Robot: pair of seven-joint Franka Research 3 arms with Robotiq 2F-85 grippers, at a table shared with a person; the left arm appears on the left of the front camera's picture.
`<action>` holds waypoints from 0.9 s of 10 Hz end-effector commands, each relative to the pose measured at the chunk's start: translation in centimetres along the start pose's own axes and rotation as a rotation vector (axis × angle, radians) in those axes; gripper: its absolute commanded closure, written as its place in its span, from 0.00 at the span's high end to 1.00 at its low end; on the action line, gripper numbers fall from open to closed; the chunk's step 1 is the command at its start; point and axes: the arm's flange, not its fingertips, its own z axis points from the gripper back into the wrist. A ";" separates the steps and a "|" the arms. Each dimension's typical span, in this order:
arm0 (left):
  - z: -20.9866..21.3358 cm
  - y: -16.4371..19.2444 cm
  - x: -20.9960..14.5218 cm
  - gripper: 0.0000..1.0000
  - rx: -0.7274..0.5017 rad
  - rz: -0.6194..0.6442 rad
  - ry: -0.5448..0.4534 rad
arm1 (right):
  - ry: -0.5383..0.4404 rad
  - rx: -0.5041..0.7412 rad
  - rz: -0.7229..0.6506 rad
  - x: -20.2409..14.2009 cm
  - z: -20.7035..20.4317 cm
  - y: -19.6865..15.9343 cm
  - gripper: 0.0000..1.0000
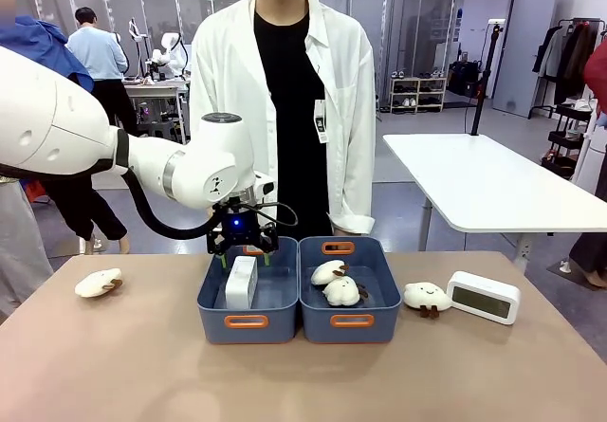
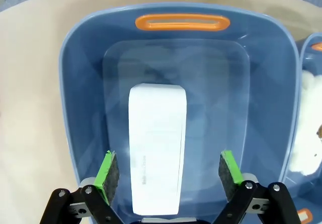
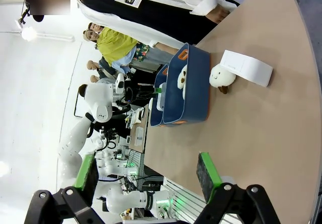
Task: Sort the digital clocks into the basket.
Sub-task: Pick up the Digital clock from the table and place it into the empty Plastic storage basket.
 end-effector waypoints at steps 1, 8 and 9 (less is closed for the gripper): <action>-1.0 -0.1 0.5 1.00 0.008 0.013 0.006 | 0.001 0.005 0.020 -0.1 0.1 0.2 1.00; 6.2 3.1 0.0 1.00 -0.169 0.012 0.117 | 0.001 0.005 0.020 -0.1 0.1 0.2 1.00; 11.0 6.3 -1.6 1.00 -0.282 -0.003 0.187 | 0.001 0.005 0.020 -0.1 0.1 0.2 1.00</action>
